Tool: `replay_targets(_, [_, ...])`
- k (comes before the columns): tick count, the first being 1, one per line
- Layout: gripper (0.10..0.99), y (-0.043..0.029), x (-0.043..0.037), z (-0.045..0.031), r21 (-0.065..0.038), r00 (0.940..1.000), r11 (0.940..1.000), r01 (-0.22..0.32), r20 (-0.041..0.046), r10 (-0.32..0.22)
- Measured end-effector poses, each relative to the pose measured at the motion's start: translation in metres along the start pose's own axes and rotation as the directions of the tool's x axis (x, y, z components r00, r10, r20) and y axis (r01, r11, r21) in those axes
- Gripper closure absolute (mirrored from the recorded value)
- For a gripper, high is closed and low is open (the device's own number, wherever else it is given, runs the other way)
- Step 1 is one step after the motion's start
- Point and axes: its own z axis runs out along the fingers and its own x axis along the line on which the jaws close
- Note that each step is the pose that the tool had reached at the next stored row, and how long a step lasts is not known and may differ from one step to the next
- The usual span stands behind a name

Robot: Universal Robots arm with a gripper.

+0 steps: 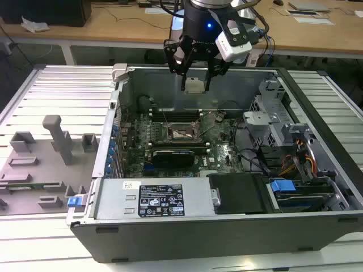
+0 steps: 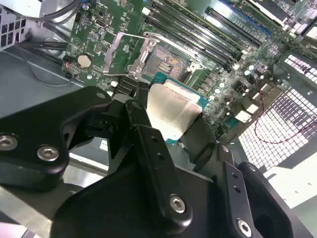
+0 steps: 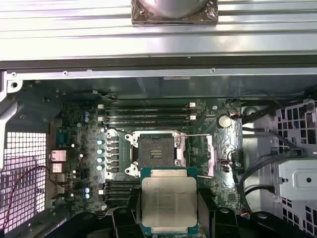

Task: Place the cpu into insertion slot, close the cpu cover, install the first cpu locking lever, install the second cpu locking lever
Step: 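Place the cpu into insertion slot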

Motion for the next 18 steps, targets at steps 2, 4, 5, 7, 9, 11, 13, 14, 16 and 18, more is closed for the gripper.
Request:
replay_targets(2, [0.545,0.0,0.0,0.0,0.0,1.0,1.0,0.0,0.0,0.0])
replay_targets(4, [0.545,0.0,0.0,0.0,0.0,1.0,1.0,0.0,0.0,0.0])
replay_targets(5, [0.545,0.0,0.0,0.0,0.0,1.0,1.0,0.0,0.0001,0.0])
replay_targets(7, [0.545,0.0,0.0,0.0003,0.0,1.0,1.0,0.0,-0.0001,0.0])
replay_targets(9, [0.545,-0.0001,0.0,0.0012,0.0,1.0,1.0,0.0,0.0,0.0])
replay_targets(11, [0.545,-0.0002,0.0001,0.0024,0.0,1.0,1.0,0.0,0.0001,0.0])
replay_targets(13, [0.545,-0.0003,0.0003,0.0041,0.0,1.0,1.0,0.0,0.0004,0.0])
replay_targets(14, [0.545,-0.0003,0.0007,0.0053,0.0,1.0,1.0,0.0,0.0006,0.0])
replay_targets(16, [0.545,0.0,0.0015,0.0081,0.0,1.0,1.0,0.0,0.0013,0.0])
replay_targets(18, [0.545,0.0,0.0021,0.0111,0.0,1.0,1.0,0.0,0.0014,0.0])
